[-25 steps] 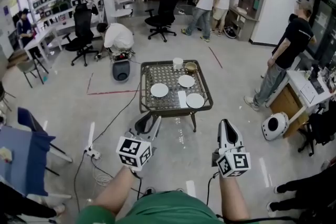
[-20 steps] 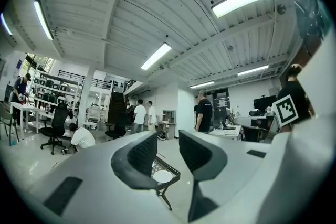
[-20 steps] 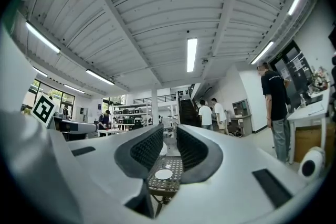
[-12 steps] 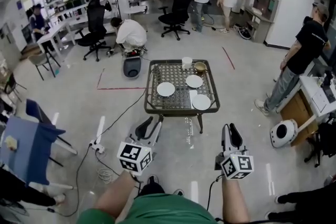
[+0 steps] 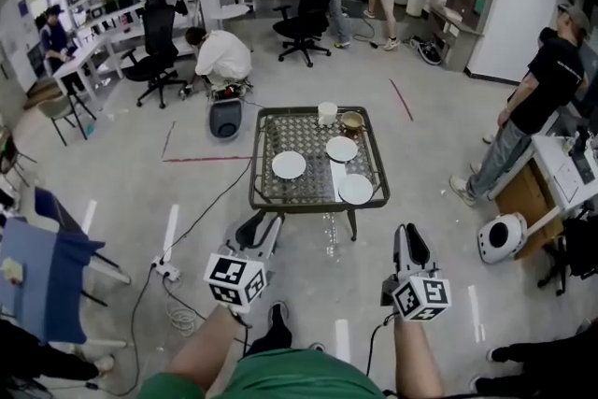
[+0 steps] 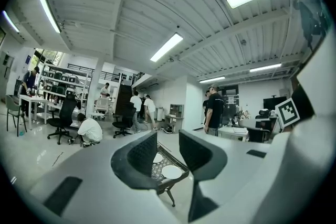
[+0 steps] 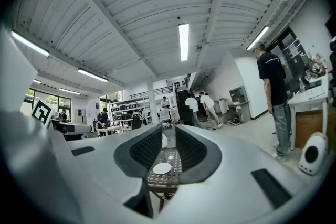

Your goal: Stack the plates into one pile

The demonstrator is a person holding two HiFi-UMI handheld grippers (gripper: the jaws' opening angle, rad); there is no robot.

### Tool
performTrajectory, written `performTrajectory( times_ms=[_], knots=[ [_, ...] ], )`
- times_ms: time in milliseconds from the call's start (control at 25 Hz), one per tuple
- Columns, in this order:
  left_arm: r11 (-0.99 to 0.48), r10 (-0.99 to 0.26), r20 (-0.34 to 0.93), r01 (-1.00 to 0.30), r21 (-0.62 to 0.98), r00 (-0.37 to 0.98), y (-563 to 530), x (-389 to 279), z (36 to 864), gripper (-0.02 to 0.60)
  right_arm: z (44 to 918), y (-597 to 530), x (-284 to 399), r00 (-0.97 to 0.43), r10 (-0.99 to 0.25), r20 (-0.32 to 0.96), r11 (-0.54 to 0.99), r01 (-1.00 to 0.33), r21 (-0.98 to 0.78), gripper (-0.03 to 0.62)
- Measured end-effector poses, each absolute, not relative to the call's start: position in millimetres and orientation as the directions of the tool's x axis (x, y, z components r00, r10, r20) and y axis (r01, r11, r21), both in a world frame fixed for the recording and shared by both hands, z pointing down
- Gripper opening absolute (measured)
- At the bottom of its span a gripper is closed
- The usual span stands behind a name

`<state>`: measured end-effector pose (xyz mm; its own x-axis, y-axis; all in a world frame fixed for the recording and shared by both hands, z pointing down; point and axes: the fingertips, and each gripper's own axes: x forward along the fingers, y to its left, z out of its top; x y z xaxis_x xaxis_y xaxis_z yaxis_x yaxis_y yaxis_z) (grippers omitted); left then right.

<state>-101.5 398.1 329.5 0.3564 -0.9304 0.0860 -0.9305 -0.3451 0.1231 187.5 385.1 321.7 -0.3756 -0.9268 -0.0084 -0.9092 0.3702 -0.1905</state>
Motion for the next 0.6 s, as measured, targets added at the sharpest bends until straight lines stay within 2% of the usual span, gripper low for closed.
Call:
performTrajectory(
  times_ms=[600],
  knots=[
    [-0.43,-0.889,0.075,-0.879,0.207,0.452,241.9,-173.8,347.1,0.14,330.5,268.0,129.5,-0.264,-0.963,0.061,0.248,-0.949,-0.196,0.089]
  ],
)
